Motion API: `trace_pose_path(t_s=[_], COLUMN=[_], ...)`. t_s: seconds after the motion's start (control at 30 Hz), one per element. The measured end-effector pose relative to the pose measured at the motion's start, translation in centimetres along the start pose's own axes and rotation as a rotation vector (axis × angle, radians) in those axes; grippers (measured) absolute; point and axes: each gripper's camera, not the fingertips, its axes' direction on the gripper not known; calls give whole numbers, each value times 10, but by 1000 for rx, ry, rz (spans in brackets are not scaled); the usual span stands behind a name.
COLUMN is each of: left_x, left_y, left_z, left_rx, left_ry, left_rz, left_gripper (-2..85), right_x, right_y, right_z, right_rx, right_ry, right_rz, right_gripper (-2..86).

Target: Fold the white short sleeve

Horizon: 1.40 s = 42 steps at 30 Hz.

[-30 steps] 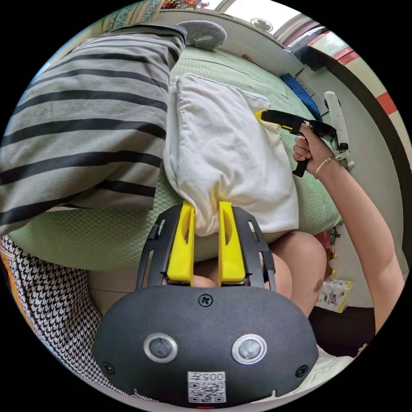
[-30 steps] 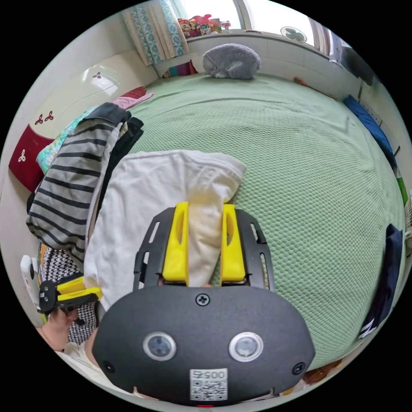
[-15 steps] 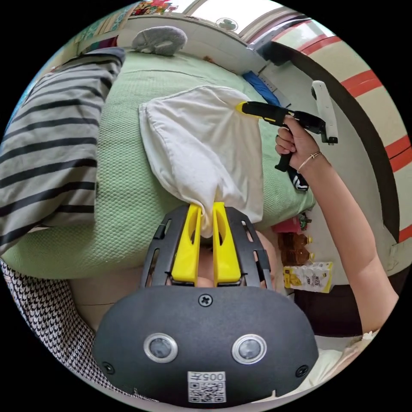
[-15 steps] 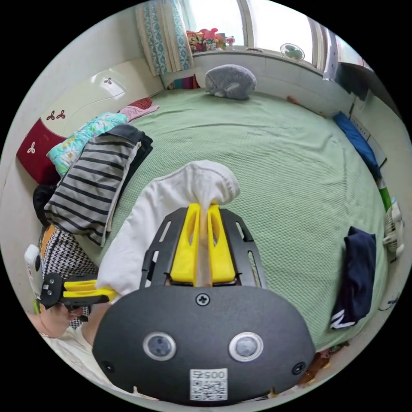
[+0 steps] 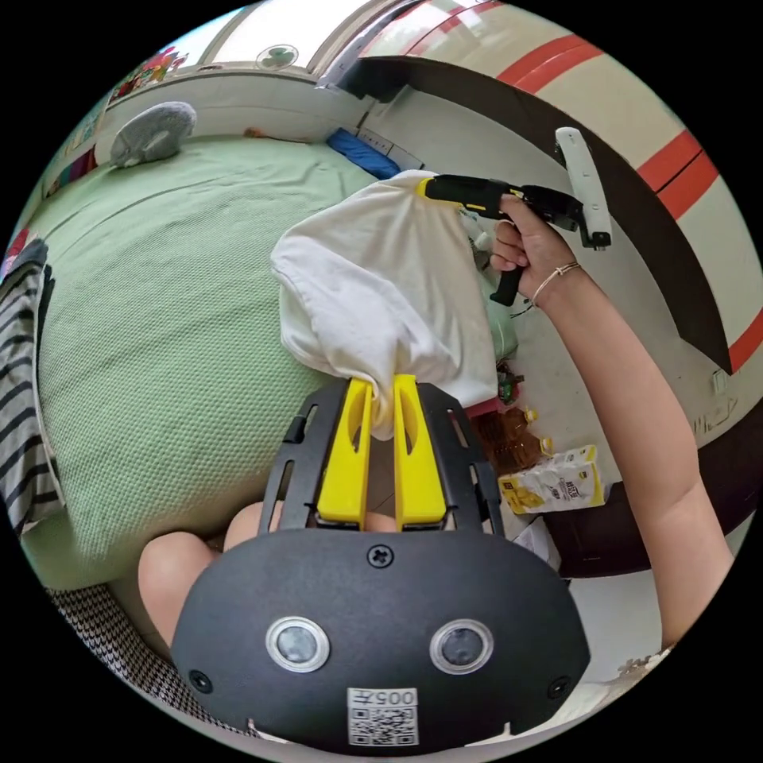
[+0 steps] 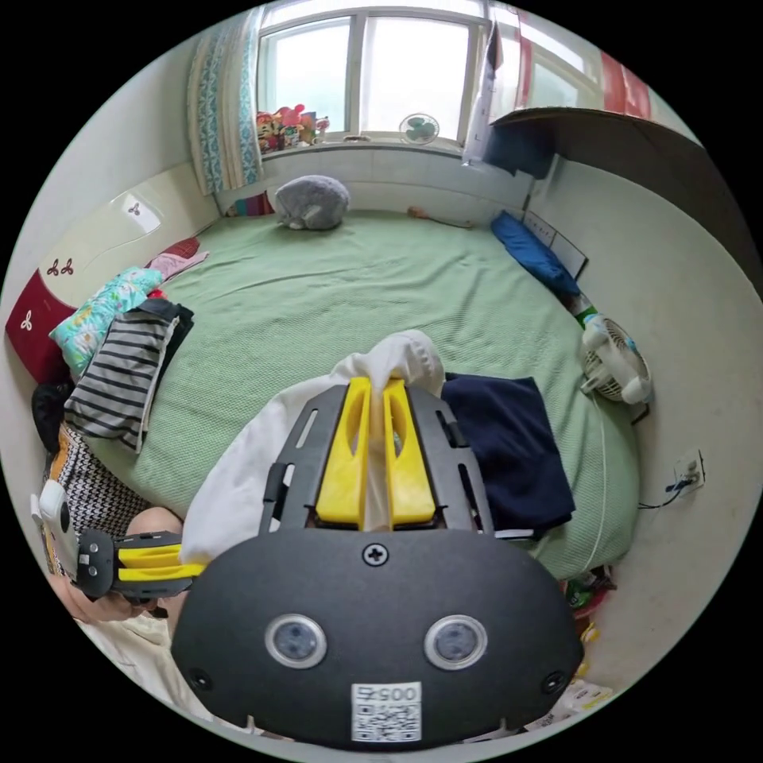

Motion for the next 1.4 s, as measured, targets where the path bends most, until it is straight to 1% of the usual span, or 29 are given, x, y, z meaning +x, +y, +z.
trace_pose_path(t_s=[0.17,0.43,0.53,0.6,0.73,0.8,0.87,0.93,1.0,1.07,1.13,1.2,1.27,1.33,1.4], left_x=[41,68,68,65,59,51,44,46,49,50,48,48,50,51,53], left_y=[-34,-80,-93,-100,-110,-112,-114,-114,-113,-110,-109,-106,-100,-95,-91], left_z=[33,68,85,96,130,149,173,184,185,183,182,177,167,162,160], left_rx=[11,74,81,79,49,21,-48,-84,-71,-62,-75,-77,-72,-80,-97], left_ry=[57,84,139,187,182,201,226,202,175,167,188,201,210,217,222], left_rz=[62,117,83,59,10,-42,-98,-88,-46,-26,-19,5,24,24,24], left_gripper=[55,55,55,54,55,55,56,57,57,58,61,63,64,64,64], right_x=[41,75,85,93,107,114,124,128,128,127,117,99,76,63,51], right_y=[-3,-28,-33,-33,-28,-23,-13,-4,4,10,14,21,37,50,61], right_z=[-14,-13,-1,7,37,54,78,89,89,84,80,75,73,70,64], right_rx=[-17,-19,-26,-25,-63,-88,-169,-202,-161,-132,-138,-140,-175,-177,-134], right_ry=[107,269,331,336,373,372,349,359,353,278,228,225,170,172,185], right_rz=[6,-2,33,72,138,192,271,313,334,350,299,220,156,172,183], right_gripper=[-10,-10,-10,-10,-10,-10,-9,-5,3,42,57,64,67,60,52])
